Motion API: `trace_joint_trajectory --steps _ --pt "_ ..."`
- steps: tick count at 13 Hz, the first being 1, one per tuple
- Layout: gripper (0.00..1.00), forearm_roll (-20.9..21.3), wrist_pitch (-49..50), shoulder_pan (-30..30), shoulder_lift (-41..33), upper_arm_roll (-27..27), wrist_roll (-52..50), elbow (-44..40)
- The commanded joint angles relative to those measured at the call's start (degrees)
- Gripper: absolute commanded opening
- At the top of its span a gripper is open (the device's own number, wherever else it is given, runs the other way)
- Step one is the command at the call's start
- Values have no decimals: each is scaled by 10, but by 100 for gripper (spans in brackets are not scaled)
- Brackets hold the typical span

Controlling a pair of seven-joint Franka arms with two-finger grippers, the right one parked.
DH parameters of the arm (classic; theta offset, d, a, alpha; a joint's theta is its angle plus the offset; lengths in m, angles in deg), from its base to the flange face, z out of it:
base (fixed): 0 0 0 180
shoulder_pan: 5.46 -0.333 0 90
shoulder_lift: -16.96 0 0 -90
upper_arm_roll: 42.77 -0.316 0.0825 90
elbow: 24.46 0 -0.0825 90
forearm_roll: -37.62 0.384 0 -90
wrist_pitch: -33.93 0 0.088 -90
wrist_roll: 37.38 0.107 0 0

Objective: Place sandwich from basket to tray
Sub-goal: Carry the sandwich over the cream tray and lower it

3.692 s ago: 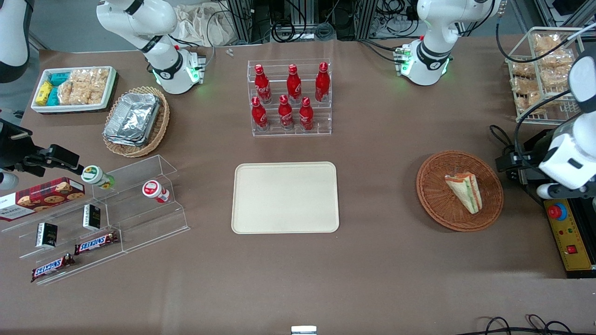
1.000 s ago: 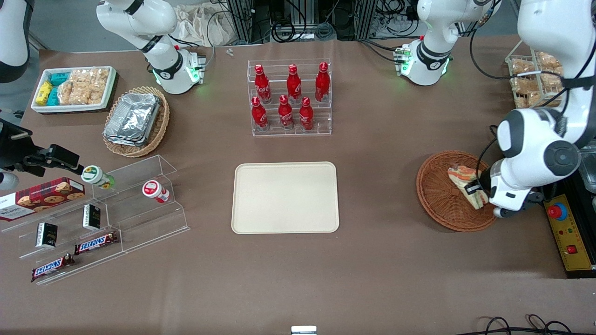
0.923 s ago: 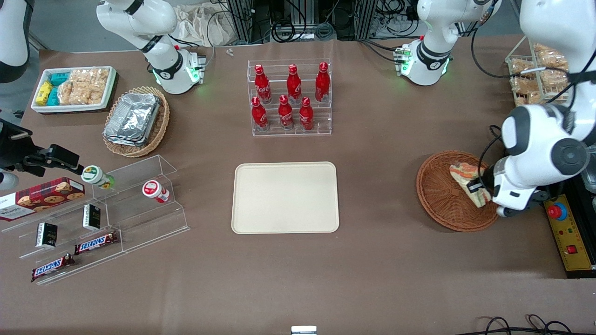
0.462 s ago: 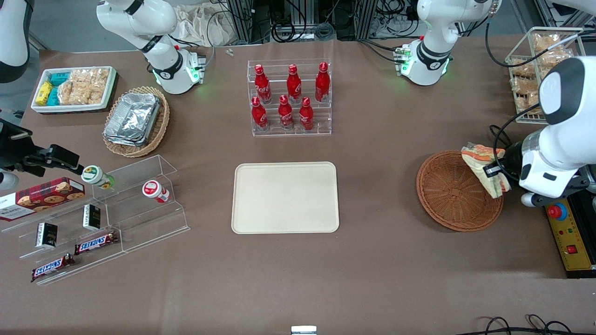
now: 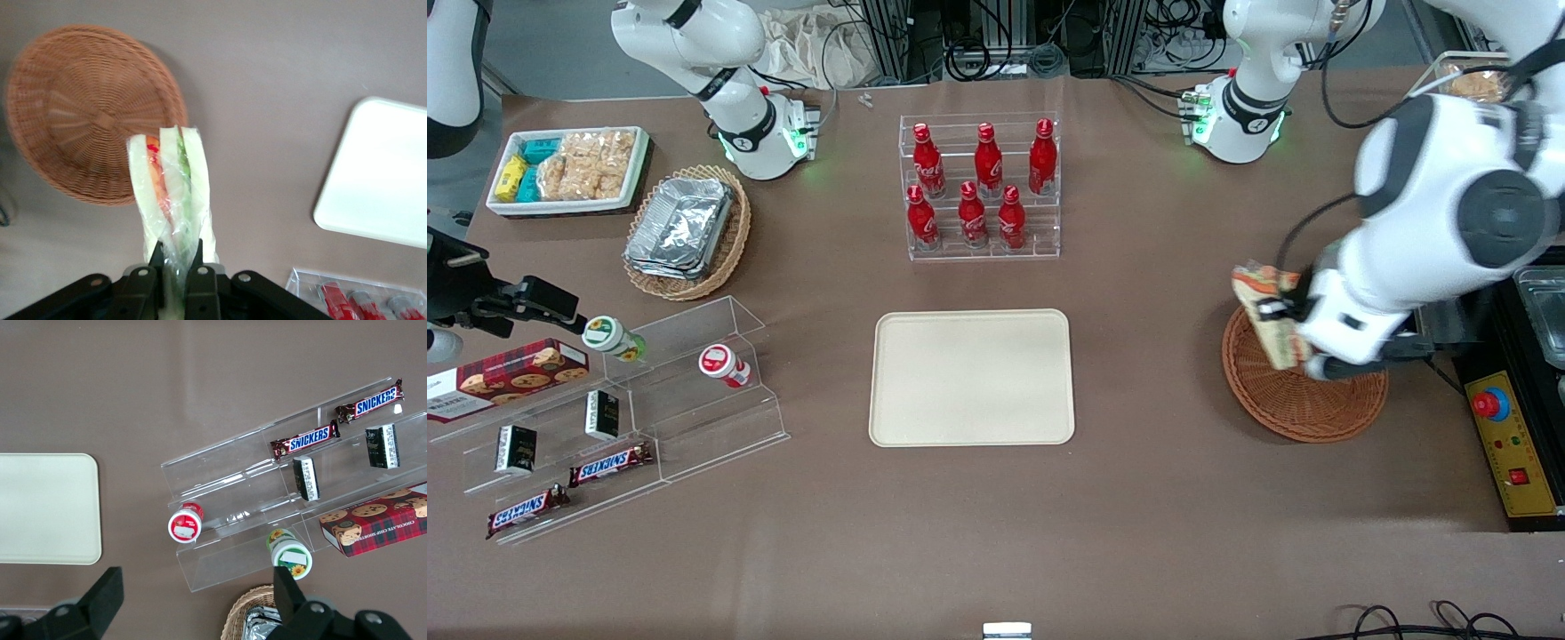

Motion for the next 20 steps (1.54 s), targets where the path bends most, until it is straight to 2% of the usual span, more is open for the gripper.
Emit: trace_joint_trajectory --steps 1,5,7,8,13,17,18,19,20 --pt "20 38 -22 55 22 25 -21 -18" --pt "21 35 -84 131 92 26 -34 -21" --pt "21 47 -154 178 143 24 -94 -29" --pt "21 62 -184 187 164 24 -118 -28" --pt "21 64 -305 211 254 24 -131 -29" --pt "21 63 -336 213 293 24 -130 -35" --pt "39 63 -337 213 293 24 -130 -34" --pt "98 65 -337 213 293 24 -127 -34" --pt "100 63 -337 212 289 24 -129 -34"
